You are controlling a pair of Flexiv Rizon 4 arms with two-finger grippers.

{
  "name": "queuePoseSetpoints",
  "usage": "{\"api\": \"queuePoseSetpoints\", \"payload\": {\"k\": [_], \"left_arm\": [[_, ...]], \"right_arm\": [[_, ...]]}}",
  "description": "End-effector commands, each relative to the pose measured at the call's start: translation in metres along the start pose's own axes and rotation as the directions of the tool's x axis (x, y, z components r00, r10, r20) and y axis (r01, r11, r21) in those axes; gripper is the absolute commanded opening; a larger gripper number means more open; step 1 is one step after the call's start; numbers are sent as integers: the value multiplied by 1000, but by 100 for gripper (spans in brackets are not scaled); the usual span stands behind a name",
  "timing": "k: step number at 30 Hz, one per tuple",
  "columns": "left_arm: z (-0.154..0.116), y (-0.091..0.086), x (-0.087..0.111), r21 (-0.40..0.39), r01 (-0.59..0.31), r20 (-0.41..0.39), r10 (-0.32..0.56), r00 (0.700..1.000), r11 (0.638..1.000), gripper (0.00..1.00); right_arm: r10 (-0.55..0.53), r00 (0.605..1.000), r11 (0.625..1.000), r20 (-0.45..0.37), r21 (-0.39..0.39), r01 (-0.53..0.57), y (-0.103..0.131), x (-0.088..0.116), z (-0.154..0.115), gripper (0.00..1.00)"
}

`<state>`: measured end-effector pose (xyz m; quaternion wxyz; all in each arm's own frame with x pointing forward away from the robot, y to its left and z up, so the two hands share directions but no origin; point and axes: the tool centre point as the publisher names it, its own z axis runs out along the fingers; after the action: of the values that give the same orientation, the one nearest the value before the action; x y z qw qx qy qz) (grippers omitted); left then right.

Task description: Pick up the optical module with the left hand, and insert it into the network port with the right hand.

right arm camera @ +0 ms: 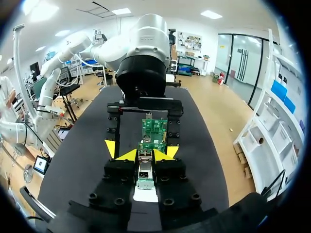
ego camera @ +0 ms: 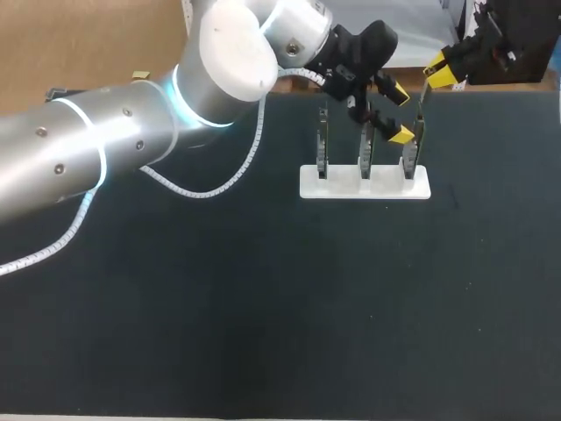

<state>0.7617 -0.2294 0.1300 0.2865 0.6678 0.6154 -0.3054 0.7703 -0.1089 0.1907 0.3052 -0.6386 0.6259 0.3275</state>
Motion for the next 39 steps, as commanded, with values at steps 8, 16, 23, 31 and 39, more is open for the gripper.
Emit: {"api": "queuePoseSetpoints", "payload": {"k": [8, 16, 23, 31, 39], "left_arm": [[-1, -1, 0, -1, 1, -3, -1, 1000, 1000, 100], [-1, -1, 0, -1, 1, -3, -1, 1000, 1000, 100], [-1, -1, 0, -1, 1, -3, -1, 1000, 1000, 100], [-1, -1, 0, -1, 1, -3, -1, 1000, 1000, 100], [-1, -1, 0, -1, 1, -3, -1, 1000, 1000, 100]], "right_arm": [[-1, 1000, 1000, -14, 4, 1, 6, 3, 7, 0], [9, 1000, 1000, -22, -7, -9, 8, 7, 12, 0], [11, 999, 1000, -38, -12, -12, 8, 10, 13, 0], [21, 999, 1000, -40, -15, -22, 7, 14, 14, 0], [33, 998, 999, -48, -19, -34, 4, 18, 16, 0]]}}
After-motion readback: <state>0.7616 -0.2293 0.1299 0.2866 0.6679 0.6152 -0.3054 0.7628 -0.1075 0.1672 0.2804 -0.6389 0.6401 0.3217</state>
